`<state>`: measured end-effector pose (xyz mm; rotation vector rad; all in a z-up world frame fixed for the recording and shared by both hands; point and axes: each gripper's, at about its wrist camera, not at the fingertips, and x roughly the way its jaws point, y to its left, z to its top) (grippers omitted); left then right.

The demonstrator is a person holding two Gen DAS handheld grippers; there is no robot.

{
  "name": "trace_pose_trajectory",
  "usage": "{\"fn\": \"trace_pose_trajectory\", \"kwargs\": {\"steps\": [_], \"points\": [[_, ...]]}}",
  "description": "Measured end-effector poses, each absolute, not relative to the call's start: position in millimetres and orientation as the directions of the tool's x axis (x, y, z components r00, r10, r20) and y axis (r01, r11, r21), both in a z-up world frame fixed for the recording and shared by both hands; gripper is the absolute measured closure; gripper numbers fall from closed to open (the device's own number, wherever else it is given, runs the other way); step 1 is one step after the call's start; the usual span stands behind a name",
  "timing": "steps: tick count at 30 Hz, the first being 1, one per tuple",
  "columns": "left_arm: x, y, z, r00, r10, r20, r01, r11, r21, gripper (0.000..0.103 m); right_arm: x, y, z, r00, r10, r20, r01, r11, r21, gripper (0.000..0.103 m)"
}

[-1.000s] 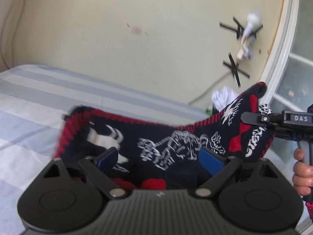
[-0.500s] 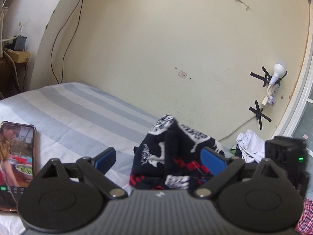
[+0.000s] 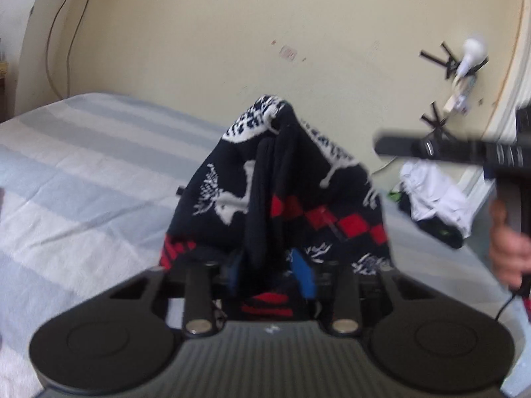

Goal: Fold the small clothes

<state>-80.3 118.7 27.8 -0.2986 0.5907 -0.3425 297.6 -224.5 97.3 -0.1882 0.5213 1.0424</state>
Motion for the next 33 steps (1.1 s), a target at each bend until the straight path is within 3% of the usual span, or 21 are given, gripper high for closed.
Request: {"fn": "trace_pose_trajectory", "kwargs": {"steps": [4,7,9,11,13,15,17,19,20,22,24,27,33], "points": [[-85.7,138.0,22.7,0.757,-0.424,-0.497,0.188,0.87,-0.456,0.092,337.7,-170.1,81.4,0.339,0.777,-0.53,-0.872,0.472,0.134,0.068],[-87.9,141.3,19.1,0.76,-0.405,-0.509,0.162,0.875,-0.456,0.093,371.5,-124.8,47.3,0.248,0.71,-0.659,-0.882,0.447,0.15,0.066],[-91.0,140.0,18.4,0.768,-0.391,-0.507,0.161,0.885,-0.437,0.093,387.4,-108.3,17.7,0.196,0.695,-0.692,-0.868,0.451,0.207,0.049],[-92.7,138.3,16.4,0.773,-0.387,-0.503,0.167,0.889,-0.428,0.092,403.8,-107.3,9.1,0.135,0.713,-0.688,-0.809,0.481,0.339,0.047],[-93.4,135.7,15.9,0.776,-0.382,-0.502,0.173,0.894,-0.413,0.091,398.2,-115.3,10.1,0.142,0.722,-0.677,-0.816,0.473,0.333,0.045],[-91.3,130.9,19.9,0.776,-0.376,-0.506,0.178,0.901,-0.396,0.091,390.0,-122.9,9.6,0.19,0.734,-0.652,-0.815,0.488,0.312,0.03],[-92.6,128.5,23.1,0.776,-0.369,-0.511,0.176,0.905,-0.387,0.083,384.8,-132.0,11.9,0.24,0.748,-0.619,-0.813,0.503,0.293,0.026],[-93.9,125.3,27.1,0.773,-0.385,-0.504,0.196,0.901,-0.388,0.055,379.6,-149.0,21.3,0.272,0.773,-0.574,-0.813,0.503,0.293,0.025],[-95.8,123.2,29.5,0.774,-0.393,-0.497,0.209,0.899,-0.386,0.047,378.4,-155.9,26.1,0.287,0.789,-0.543,-0.811,0.501,0.301,0.024],[-98.7,115.1,36.5,0.797,-0.348,-0.494,0.203,0.924,-0.322,0.016,371.1,-184.4,37.1,0.306,0.831,-0.465,-0.802,0.488,0.345,0.023],[-99.7,108.6,45.7,0.833,-0.288,-0.473,0.193,0.951,-0.24,0.008,365.6,-211.8,43.7,0.331,0.855,-0.399,-0.777,0.487,0.4,0.019],[-96.0,111.7,59.4,0.853,-0.282,-0.438,0.2,0.954,-0.224,0.0,358.9,-249.8,46.1,0.377,0.862,-0.339,-0.731,0.502,0.463,0.018],[-67.1,126.0,57.8,0.816,-0.305,-0.492,0.187,0.943,-0.276,0.0,355.1,-293.9,23.5,0.39,0.845,-0.366,-0.592,0.535,0.603,0.012]]}}
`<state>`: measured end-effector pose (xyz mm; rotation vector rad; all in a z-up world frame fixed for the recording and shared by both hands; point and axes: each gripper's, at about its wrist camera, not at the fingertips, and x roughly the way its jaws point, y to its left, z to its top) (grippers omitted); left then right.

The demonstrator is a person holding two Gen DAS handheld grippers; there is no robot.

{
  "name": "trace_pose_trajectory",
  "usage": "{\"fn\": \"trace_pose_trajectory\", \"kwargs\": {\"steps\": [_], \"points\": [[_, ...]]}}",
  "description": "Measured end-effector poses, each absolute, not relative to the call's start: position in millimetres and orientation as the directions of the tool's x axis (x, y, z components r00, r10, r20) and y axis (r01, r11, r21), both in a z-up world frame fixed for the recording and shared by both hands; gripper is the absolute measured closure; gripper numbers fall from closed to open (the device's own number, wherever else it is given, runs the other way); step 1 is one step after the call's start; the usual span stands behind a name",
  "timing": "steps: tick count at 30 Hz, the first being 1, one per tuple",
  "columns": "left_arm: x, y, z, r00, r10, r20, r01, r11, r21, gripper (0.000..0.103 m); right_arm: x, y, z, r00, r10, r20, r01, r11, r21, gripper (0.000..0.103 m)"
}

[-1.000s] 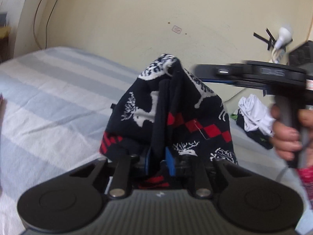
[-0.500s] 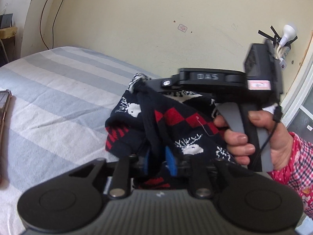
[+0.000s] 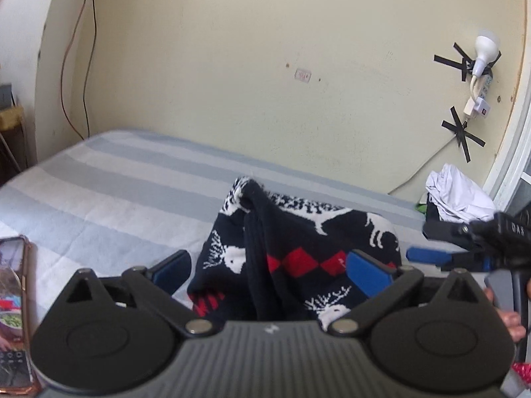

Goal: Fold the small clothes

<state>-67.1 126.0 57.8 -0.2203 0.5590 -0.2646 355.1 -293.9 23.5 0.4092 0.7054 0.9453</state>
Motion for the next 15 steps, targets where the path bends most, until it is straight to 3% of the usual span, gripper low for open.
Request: {"fn": "trace_pose_trajectory", "kwargs": {"steps": [7,15], "points": [[-50.1,137.6,40.2,0.752,-0.369,-0.546,0.181,0.912,-0.367,0.0,356.7,-302.7,-2.4,0.317,0.856,-0.409,-0.481,0.516,0.709,0.012],[-47.6,130.1,26.7,0.728,-0.382,-0.568,0.177,0.907,-0.383,0.0,354.8,-274.2,-8.1,0.232,0.855,-0.464,-0.533,0.511,0.674,0.012]]}}
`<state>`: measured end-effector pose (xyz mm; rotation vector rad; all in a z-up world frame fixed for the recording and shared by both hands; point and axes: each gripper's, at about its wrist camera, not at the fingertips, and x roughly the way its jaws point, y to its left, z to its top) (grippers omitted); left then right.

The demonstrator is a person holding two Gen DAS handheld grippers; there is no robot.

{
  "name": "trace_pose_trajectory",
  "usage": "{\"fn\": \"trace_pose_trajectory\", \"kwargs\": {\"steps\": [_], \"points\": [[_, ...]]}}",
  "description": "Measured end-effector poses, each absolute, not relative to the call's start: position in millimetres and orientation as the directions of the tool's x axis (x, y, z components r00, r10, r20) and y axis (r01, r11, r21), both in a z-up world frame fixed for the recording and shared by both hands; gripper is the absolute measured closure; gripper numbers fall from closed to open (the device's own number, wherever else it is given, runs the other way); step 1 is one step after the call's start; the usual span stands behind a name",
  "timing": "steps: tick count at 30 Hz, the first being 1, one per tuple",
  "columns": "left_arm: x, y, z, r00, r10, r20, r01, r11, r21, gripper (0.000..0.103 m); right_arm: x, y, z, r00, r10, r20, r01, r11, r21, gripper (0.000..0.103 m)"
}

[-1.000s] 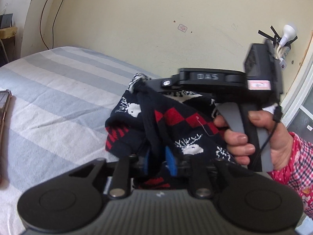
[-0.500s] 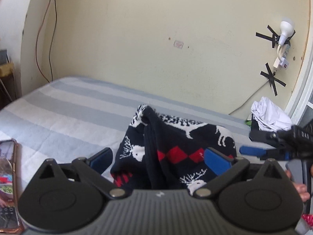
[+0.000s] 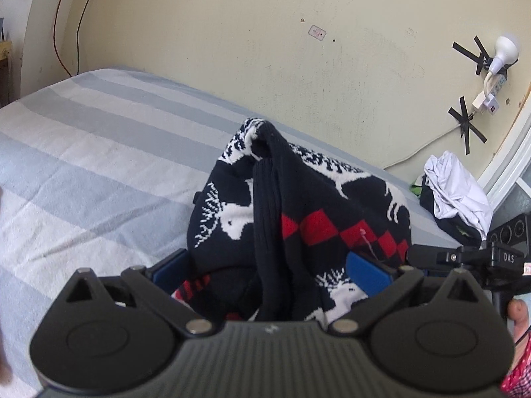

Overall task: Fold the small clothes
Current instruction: 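Fold the sweater bundle over onto itself with both grippers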

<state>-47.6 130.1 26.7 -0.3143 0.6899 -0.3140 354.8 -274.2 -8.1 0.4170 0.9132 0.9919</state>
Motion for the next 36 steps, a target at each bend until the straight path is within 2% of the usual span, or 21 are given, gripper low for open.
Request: {"fn": "trace_pose_trajectory", "kwargs": {"steps": [6,9,13,22,23,24,25,26,27,28,29,34,36], "points": [[-45.6,124.5,24.6,0.727,-0.363,-0.582,0.192,0.922,-0.335,0.0,352.0,-257.7,-7.6,0.205,0.859,-0.469,-0.588,0.491,0.643,0.011],[-36.7,129.9,18.9,0.676,-0.364,-0.641,0.186,0.926,-0.329,0.0,346.7,-244.7,-7.0,0.217,0.859,-0.464,-0.635,0.485,0.602,0.001],[-40.2,146.4,19.9,0.651,-0.391,-0.651,0.191,0.914,-0.357,0.0,339.7,-239.5,-7.7,0.232,0.856,-0.463,-0.679,0.483,0.553,0.0],[-37.0,126.5,15.3,0.638,-0.492,-0.593,0.255,0.861,-0.44,0.002,346.3,-246.2,-12.0,0.217,0.867,-0.449,-0.667,0.468,0.58,0.0],[-35.0,123.9,15.1,0.648,-0.486,-0.586,0.251,0.863,-0.438,0.005,347.2,-246.6,-11.9,0.214,0.867,-0.45,-0.662,0.468,0.585,0.005],[-32.1,124.6,15.4,0.652,-0.485,-0.583,0.249,0.863,-0.44,0.012,348.7,-246.7,-12.2,0.212,0.866,-0.452,-0.653,0.47,0.593,0.015],[-28.3,127.8,15.9,0.645,-0.493,-0.584,0.244,0.857,-0.454,0.024,351.9,-247.4,-13.5,0.207,0.869,-0.449,-0.63,0.47,0.618,0.026],[-21.9,132.7,17.6,0.633,-0.51,-0.582,0.235,0.843,-0.483,0.03,357.9,-247.2,-14.2,0.201,0.867,-0.457,-0.603,0.477,0.64,0.041],[-15.1,138.5,20.0,0.625,-0.528,-0.575,0.223,0.827,-0.516,0.04,364.0,-244.5,-11.7,0.189,0.867,-0.462,-0.593,0.476,0.65,0.047],[-8.3,143.5,24.6,0.629,-0.531,-0.568,0.211,0.82,-0.532,0.048,369.3,-240.4,-6.4,0.181,0.867,-0.464,-0.601,0.471,0.646,0.049],[-1.4,147.8,30.8,0.639,-0.523,-0.564,0.203,0.822,-0.532,0.049,373.0,-233.3,1.6,0.184,0.865,-0.467,-0.626,0.47,0.623,0.052],[43.5,176.5,81.5,0.758,-0.412,-0.506,0.163,0.87,-0.465,0.05,401.4,-176.9,51.9,0.209,0.881,-0.425,-0.777,0.414,0.475,0.055],[74.2,192.4,102.2,0.792,-0.366,-0.488,0.134,0.885,-0.446,0.05,425.7,-151.9,67.8,0.208,0.899,-0.386,-0.793,0.386,0.471,0.055]]}}
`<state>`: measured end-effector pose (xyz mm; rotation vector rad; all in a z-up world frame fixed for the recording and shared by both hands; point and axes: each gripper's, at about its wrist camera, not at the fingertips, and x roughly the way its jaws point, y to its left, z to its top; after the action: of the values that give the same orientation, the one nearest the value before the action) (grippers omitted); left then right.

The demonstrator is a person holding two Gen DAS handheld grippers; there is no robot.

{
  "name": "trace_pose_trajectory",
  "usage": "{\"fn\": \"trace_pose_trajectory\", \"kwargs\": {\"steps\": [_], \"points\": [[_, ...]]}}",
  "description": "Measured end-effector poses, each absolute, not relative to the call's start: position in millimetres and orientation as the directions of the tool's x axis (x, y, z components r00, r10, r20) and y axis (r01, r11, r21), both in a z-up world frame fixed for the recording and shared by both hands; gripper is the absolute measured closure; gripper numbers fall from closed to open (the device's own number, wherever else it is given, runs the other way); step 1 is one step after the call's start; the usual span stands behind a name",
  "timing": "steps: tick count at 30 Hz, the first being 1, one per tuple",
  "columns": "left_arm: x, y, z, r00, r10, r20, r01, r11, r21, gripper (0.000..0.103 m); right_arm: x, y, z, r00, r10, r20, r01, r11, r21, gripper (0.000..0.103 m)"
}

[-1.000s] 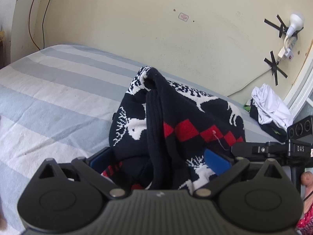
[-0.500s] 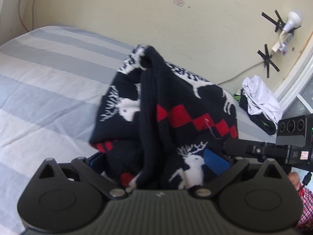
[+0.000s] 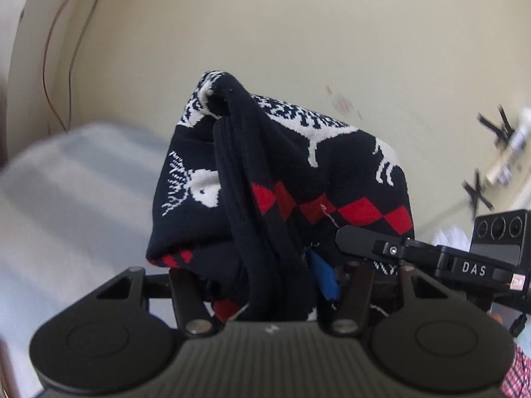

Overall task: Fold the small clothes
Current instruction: 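Fold the sweater bundle over onto itself with both grippers, then set the folded sweater on the bed and open both grippers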

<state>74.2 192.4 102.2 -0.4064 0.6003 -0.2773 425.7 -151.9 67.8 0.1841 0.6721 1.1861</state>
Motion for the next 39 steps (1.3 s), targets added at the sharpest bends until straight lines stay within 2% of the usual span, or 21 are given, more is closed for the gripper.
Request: {"fn": "trace_pose_trajectory", "kwargs": {"steps": [3,4,6,8,9,10,11,17,19,23,27,29,30,34,39], "points": [[128.4,212.6,120.3,0.838,-0.257,-0.481,0.06,0.92,-0.387,0.047,473.7,-108.9,80.6,0.221,0.915,-0.339,-0.784,0.373,0.496,0.054],[147.6,219.3,119.8,0.849,-0.213,-0.484,0.017,0.926,-0.378,0.04,490.2,-93.4,80.7,0.225,0.917,-0.328,-0.775,0.372,0.51,0.053],[182.9,230.6,106.8,0.857,-0.085,-0.509,-0.118,0.928,-0.353,0.028,523.0,-60.5,73.6,0.251,0.909,-0.334,-0.753,0.399,0.522,0.041],[211.7,236.9,82.2,0.803,0.039,-0.595,-0.264,0.918,-0.297,0.034,547.4,-31.5,56.6,0.315,0.854,-0.415,-0.715,0.501,0.488,0.03],[219.9,238.2,69.9,0.77,0.054,-0.636,-0.297,0.912,-0.282,0.046,555.0,-23.2,46.4,0.355,0.809,-0.468,-0.684,0.566,0.461,0.03],[222.1,238.3,59.3,0.754,0.032,-0.657,-0.294,0.91,-0.293,0.051,559.5,-20.9,36.4,0.373,0.772,-0.515,-0.664,0.61,0.433,0.03],[218.7,236.4,52.6,0.754,0.018,-0.657,-0.283,0.911,-0.3,0.05,559.5,-25.9,28.9,0.363,0.77,-0.525,-0.669,0.608,0.428,0.03],[149.2,201.5,60.7,0.813,0.133,-0.567,-0.303,0.928,-0.217,0.04,513.1,-105.7,16.6,0.35,0.787,-0.509,-0.72,0.573,0.392,0.03],[122.3,192.5,65.0,0.822,0.152,-0.549,-0.315,0.924,-0.217,0.026,496.4,-129.9,19.8,0.336,0.795,-0.505,-0.711,0.566,0.418,0.029],[70.9,152.0,59.3,0.823,0.185,-0.537,-0.316,0.935,-0.162,0.026,448.1,-165.4,18.9,0.276,0.81,-0.518,-0.705,0.537,0.464,0.022],[29.9,115.5,44.1,0.81,0.203,-0.551,-0.312,0.944,-0.111,0.025,395.4,-200.8,8.4,0.293,0.787,-0.543,-0.699,0.563,0.44,0.019],[16.1,100.7,36.4,0.808,0.224,-0.545,-0.312,0.947,-0.072,0.023,372.6,-207.8,4.1,0.317,0.767,-0.558,-0.696,0.587,0.412,0.019],[8.7,92.7,34.1,0.808,0.234,-0.54,-0.309,0.95,-0.05,0.018,362.6,-213.7,2.5,0.331,0.761,-0.558,-0.699,0.594,0.397,0.019],[-2.3,76.2,34.1,0.819,0.255,-0.513,-0.295,0.956,0.005,0.013,337.7,-229.8,2.2,0.428,0.735,-0.526,-0.705,0.636,0.315,0.018],[-2.2,69.4,28.9,0.803,0.286,-0.523,-0.309,0.95,0.044,0.014,338.5,-233.8,-0.6,0.496,0.739,-0.456,-0.688,0.655,0.313,0.017]]}}
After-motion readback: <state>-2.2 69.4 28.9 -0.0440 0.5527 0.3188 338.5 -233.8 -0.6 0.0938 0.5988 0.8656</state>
